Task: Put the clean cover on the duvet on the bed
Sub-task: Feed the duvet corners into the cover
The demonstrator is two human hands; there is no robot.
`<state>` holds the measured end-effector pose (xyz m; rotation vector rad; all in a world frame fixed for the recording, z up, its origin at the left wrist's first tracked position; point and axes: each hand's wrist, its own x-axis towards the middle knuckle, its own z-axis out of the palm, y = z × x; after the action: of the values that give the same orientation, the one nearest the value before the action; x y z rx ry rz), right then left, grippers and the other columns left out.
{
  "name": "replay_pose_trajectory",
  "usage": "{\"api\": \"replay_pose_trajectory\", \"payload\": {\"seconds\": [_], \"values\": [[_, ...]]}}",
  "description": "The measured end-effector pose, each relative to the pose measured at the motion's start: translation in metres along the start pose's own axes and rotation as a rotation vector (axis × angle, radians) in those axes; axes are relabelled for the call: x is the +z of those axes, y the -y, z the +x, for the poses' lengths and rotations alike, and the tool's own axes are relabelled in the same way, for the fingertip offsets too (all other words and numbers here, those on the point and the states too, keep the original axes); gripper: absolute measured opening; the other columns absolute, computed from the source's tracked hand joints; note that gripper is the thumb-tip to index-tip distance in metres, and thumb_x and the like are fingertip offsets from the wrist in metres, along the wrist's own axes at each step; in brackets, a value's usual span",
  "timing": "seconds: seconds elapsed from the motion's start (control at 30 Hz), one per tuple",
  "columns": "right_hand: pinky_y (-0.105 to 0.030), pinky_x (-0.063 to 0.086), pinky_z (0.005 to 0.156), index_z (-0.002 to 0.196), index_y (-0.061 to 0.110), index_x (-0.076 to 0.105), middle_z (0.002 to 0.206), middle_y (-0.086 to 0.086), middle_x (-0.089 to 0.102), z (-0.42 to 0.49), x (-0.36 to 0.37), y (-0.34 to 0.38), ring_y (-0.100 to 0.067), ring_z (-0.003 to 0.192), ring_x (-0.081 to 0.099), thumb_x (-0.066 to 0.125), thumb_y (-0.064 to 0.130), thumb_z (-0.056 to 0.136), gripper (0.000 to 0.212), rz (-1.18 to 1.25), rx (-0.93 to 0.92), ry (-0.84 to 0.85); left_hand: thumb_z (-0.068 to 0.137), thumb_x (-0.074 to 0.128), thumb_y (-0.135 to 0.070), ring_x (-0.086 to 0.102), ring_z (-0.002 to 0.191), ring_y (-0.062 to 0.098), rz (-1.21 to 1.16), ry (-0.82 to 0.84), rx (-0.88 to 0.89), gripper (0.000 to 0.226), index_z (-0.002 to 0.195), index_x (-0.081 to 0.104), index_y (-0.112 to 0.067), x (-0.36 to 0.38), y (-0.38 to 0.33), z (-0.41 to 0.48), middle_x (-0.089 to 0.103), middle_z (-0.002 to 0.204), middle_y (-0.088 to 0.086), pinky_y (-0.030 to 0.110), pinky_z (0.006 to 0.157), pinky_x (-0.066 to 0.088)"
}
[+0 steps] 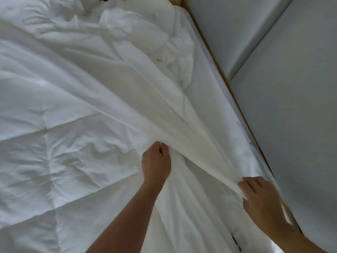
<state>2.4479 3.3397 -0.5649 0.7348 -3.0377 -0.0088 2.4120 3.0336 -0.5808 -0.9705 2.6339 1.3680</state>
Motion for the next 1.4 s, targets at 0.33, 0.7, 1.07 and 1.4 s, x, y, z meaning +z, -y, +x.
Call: {"api": "replay_pose_trajectory", "payload": {"seconds": [0.33, 0.7, 1.07, 1.4], "values": [[-0.009, 0.049, 0.061, 0.108, 0.031, 0.05, 0.083, 0.022, 0.062, 0.085, 0.001, 0.081, 0.004, 0.074, 0.064, 0.052, 0.006, 0.082, 0.037, 1.03, 0.229, -0.199, 0.086, 0.076, -0.05, 0.069, 0.091, 0.012, -0.619, 0.793, -0.075, 0.028, 0.1, 0.075, -0.027, 0.014, -0.021, -0.039, 0.073, 0.094, -0.003, 0.022, 0.081, 0.052], [-0.042, 0.046, 0.089, 0.136, 0.003, 0.05, 0.119, -0.017, 0.055, 0.113, 0.036, 0.046, -0.035, 0.108, 0.054, 0.067, 0.018, 0.084, 0.057, 0.859, 0.619, -0.195, 0.078, 0.06, -0.003, 0.065, 0.08, 0.03, -1.096, 0.339, -0.187, 0.013, 0.076, 0.072, -0.007, -0.005, -0.097, -0.039, 0.066, 0.082, 0.012, 0.032, 0.071, 0.052], [-0.029, 0.046, 0.068, 0.09, 0.016, 0.066, 0.08, 0.003, 0.066, 0.134, 0.046, 0.03, -0.029, 0.085, 0.066, 0.06, 0.01, 0.092, 0.008, 1.184, 0.886, 0.0, 0.095, 0.059, -0.007, 0.07, 0.113, 0.029, -1.104, 0.036, -0.316, 0.031, 0.124, 0.067, -0.004, -0.014, -0.121, 0.0, 0.072, 0.123, 0.013, 0.047, 0.102, 0.053], [-0.032, 0.031, 0.055, 0.076, -0.002, 0.06, 0.061, -0.024, 0.057, 0.078, -0.017, -0.041, -0.043, 0.053, 0.055, 0.065, -0.012, 0.069, 0.013, 0.436, 0.374, -0.137, 0.099, 0.058, -0.01, 0.069, 0.112, 0.028, -1.174, 0.116, -0.227, 0.017, 0.107, 0.071, -0.017, -0.04, -0.134, -0.026, 0.074, 0.116, 0.007, 0.063, 0.086, 0.056]]}}
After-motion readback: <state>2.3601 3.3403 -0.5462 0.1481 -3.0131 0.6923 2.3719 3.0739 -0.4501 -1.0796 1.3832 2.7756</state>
